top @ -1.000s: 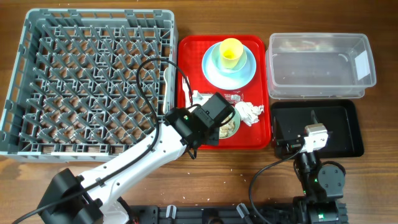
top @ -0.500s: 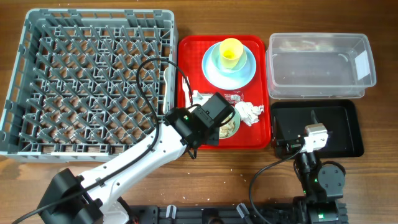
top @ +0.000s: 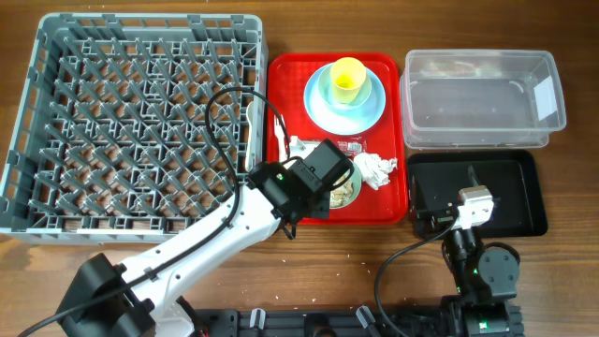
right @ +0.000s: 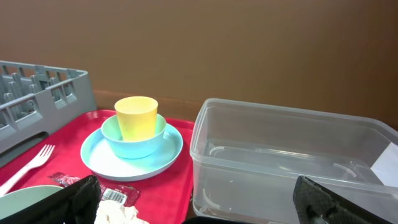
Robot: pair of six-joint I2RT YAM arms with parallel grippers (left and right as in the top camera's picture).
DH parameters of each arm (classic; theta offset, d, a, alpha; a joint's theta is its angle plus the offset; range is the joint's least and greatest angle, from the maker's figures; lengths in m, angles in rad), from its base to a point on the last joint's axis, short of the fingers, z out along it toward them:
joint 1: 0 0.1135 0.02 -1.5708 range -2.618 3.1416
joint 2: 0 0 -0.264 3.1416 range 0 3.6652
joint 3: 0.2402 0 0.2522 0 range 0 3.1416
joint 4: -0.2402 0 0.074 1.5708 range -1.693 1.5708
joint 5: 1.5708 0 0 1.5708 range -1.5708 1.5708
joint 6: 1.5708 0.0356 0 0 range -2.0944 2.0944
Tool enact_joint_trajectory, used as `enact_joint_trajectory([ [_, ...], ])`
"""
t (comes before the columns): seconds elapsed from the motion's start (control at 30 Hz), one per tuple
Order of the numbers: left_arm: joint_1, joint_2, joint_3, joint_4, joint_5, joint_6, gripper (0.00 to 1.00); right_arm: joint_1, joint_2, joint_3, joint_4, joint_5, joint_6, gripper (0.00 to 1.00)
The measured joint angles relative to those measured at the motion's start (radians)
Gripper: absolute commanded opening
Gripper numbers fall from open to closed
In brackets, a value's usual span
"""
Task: Sort waste into correct bins and load items into the dishwasher rack
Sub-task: 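Move the left gripper back to the tray and grasp the white fork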
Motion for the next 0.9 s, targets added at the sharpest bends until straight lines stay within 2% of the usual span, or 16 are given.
enact_joint_trajectory([
  [0.03,0.004,0.0,0.0,0.002,0.002,0.0,0.57,0.0,0.0,0.0,0.0,0.0,0.0,1.0],
  [0.07,0.029,0.0,0.0,0.008,0.006,0.0,0.52,0.0,0.0,0.0,0.0,0.0,0.0,1.0],
  [0.13,0.068,0.0,-0.002,0.034,0.009,-0.001,0.37,0.0,0.0,0.0,0.0,0.0,0.0,1.0],
  [0.33,0.09,0.002,-0.002,0.101,-0.024,-0.041,0.39,0.0,0.0,0.0,0.0,0.0,0.0,1.0],
  [0.43,0.084,0.05,-0.002,0.138,-0.135,-0.099,0.25,0.0,0.0,0.0,0.0,0.0,0.0,1.0],
  [0.47,0.084,0.074,-0.002,0.163,-0.158,-0.107,0.23,0.0,0.0,0.0,0.0,0.0,0.0,1.0],
  [0.53,0.084,0.137,-0.003,0.228,-0.232,-0.119,0.24,0.0,0.0,0.0,0.0,0.0,0.0,1.0],
  [0.63,0.093,0.25,-0.003,0.316,-0.315,-0.127,0.31,0.0,0.0,0.0,0.0,0.0,0.0,1.0],
  [0.9,0.185,0.344,-0.003,0.379,-0.352,-0.142,0.31,0.0,0.0,0.0,0.0,0.0,0.0,1.0],
])
